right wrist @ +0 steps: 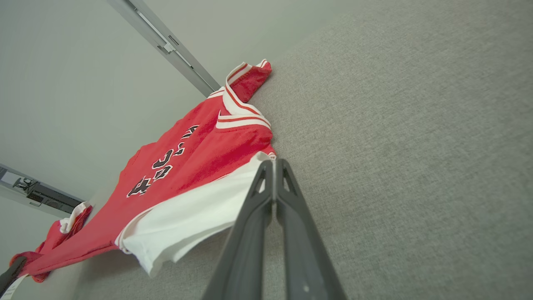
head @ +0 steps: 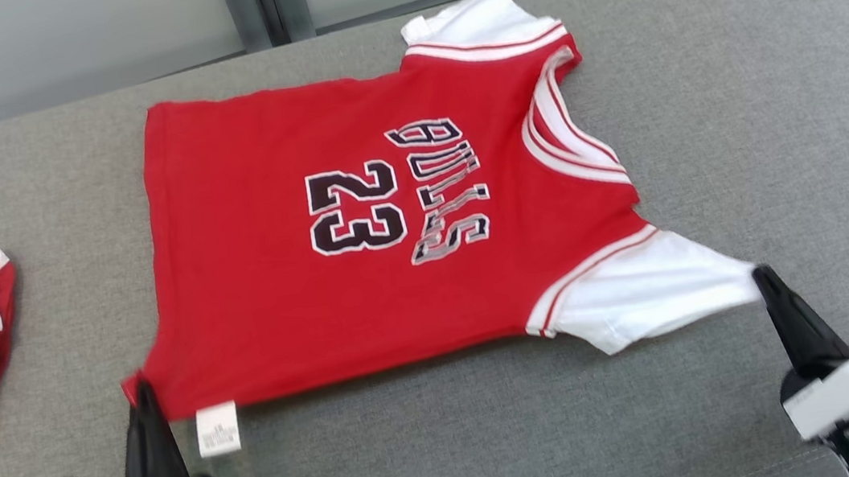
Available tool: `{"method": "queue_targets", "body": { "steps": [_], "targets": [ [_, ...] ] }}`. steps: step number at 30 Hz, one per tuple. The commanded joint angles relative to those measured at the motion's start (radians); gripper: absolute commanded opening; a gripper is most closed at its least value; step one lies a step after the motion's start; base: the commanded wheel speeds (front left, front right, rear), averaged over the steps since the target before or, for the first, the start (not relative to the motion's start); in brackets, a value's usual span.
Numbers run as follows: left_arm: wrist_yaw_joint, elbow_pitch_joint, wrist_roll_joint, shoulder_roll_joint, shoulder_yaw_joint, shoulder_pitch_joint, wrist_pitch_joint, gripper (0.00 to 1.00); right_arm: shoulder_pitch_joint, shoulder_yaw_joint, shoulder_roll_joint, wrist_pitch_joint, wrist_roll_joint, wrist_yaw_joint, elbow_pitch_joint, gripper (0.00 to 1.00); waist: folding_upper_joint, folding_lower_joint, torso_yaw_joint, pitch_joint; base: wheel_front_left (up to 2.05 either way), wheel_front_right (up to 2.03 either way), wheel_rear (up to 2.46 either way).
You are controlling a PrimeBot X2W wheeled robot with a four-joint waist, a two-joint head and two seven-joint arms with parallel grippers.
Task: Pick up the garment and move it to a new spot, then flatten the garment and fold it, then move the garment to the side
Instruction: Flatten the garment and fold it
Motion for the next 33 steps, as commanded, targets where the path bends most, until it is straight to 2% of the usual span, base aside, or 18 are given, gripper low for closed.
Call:
{"method": "queue_targets", "body": {
  "steps": [1, 6, 10, 15, 22, 33],
  "targets": [
    [-0.004, -0.002, 0.007, -0.005, 0.011, 0.040, 0.000, 0.00, 0.044, -0.034, 0.009, 0.011, -0.025, -0.002, -0.019, 0.00, -0.0001, 0.0001, 0.007, -0.021, 0.00, 0.00, 0.00],
    [-0.032, 0.032, 0.016, -0.018, 0.022, 0.110, -0.001, 0.00, 0.202, -0.128, 0.068, 0.091, -0.110, -0.002, -0.084, 0.00, -0.0001, 0.0001, 0.019, -0.049, 0.00, 0.00, 0.00],
    [-0.035, 0.047, 0.001, -0.020, 0.032, 0.134, -0.001, 0.00, 0.306, -0.192, 0.125, 0.170, -0.168, -0.002, -0.137, 0.00, -0.0001, 0.0001, 0.028, -0.062, 0.00, 0.00, 0.00],
    [-0.044, 0.061, -0.017, -0.021, 0.027, 0.137, -0.001, 0.00, 0.366, -0.243, 0.204, 0.248, -0.220, -0.002, -0.230, 0.00, -0.0001, 0.0001, 0.026, -0.067, 0.00, 0.00, 0.00],
    [-0.053, 0.065, 0.015, -0.021, -0.005, 0.096, -0.001, 0.00, 0.315, -0.285, 0.288, 0.318, -0.248, -0.002, -0.294, 0.00, -0.0001, 0.0001, 0.034, -0.078, 0.00, 0.00, 0.00],
    [-0.072, 0.098, 0.087, -0.021, -0.039, -0.017, -0.001, 0.00, 0.079, -0.317, 0.306, 0.372, -0.263, -0.001, -0.195, 0.00, -0.0001, 0.0001, 0.061, -0.043, 0.00, 0.00, 0.00]
  ]
}}
